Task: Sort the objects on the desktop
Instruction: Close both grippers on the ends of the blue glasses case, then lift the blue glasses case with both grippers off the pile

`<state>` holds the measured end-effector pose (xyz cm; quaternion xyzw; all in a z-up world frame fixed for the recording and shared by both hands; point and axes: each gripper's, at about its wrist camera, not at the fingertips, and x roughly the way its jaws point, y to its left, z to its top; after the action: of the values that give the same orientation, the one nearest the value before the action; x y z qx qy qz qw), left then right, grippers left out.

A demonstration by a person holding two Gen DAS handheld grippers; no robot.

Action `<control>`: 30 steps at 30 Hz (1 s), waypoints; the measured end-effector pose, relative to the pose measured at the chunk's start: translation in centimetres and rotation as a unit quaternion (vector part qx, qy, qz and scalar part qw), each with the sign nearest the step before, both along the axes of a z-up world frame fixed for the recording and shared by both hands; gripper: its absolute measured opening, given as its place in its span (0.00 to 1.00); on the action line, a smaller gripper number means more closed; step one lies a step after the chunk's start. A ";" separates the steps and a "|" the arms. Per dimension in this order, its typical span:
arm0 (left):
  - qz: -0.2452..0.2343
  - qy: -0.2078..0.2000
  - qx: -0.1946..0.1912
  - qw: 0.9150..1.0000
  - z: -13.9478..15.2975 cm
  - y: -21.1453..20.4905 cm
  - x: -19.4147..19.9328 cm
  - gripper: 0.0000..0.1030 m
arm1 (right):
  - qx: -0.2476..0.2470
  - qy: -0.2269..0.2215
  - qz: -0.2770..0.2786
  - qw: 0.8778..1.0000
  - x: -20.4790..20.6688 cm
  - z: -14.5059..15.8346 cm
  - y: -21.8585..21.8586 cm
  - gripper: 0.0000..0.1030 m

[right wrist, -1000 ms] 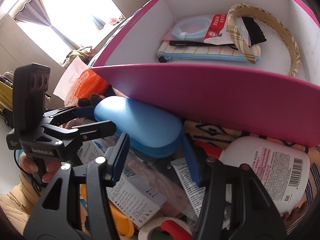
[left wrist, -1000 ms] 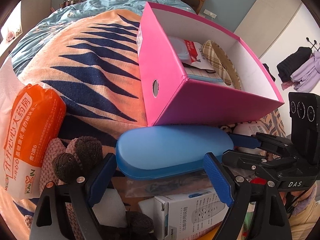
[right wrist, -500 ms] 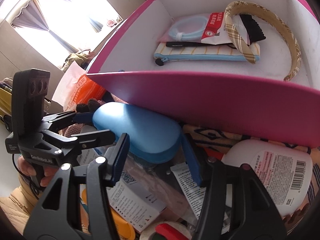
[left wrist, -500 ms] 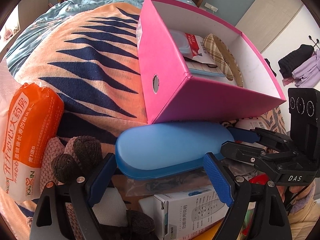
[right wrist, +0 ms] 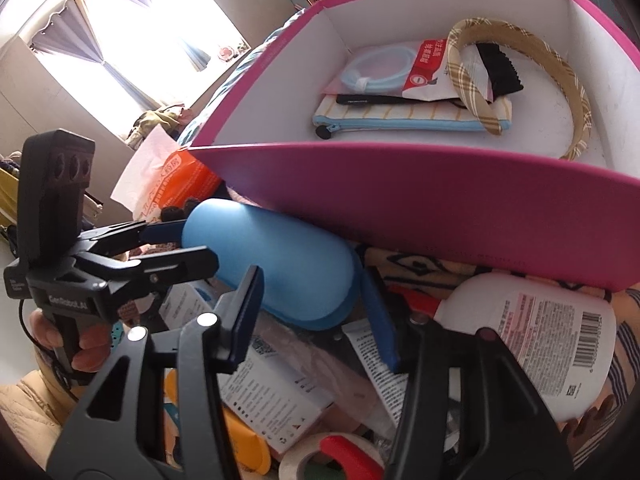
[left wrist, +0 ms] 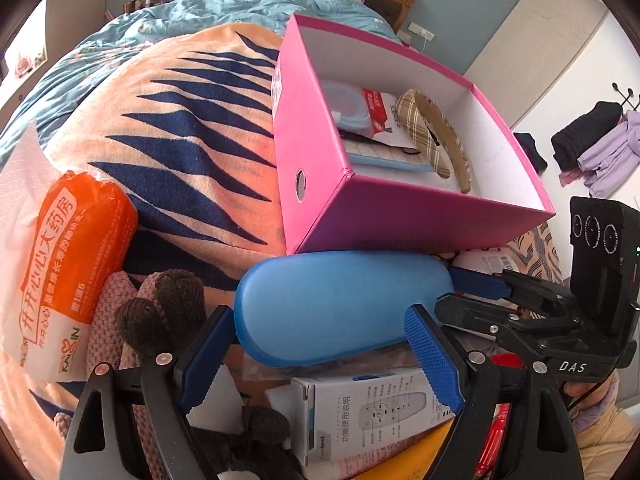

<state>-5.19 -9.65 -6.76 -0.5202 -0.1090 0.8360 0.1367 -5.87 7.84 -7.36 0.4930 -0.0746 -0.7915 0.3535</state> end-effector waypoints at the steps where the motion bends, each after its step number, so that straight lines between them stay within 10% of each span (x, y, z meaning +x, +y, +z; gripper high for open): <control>1: 0.002 0.002 0.000 1.000 0.1 0.1 0.1 0.84 | -0.002 0.003 0.000 1.000 0.1 0.2 0.2 0.51; 17: 0.001 0.002 -0.022 1.000 0.0 1.8 0.6 0.83 | 0.033 0.066 0.001 0.997 1.8 1.7 -0.3 0.51; 30: -0.013 -0.017 -0.048 0.999 -1.0 2.7 -1.0 0.79 | 0.046 0.032 -0.010 0.998 0.5 -0.2 0.5 0.51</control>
<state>-6.19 -6.98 -7.78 -0.5413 -0.0646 0.8296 0.1204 -5.33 8.30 -7.54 0.4824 -0.0320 -0.8130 0.3245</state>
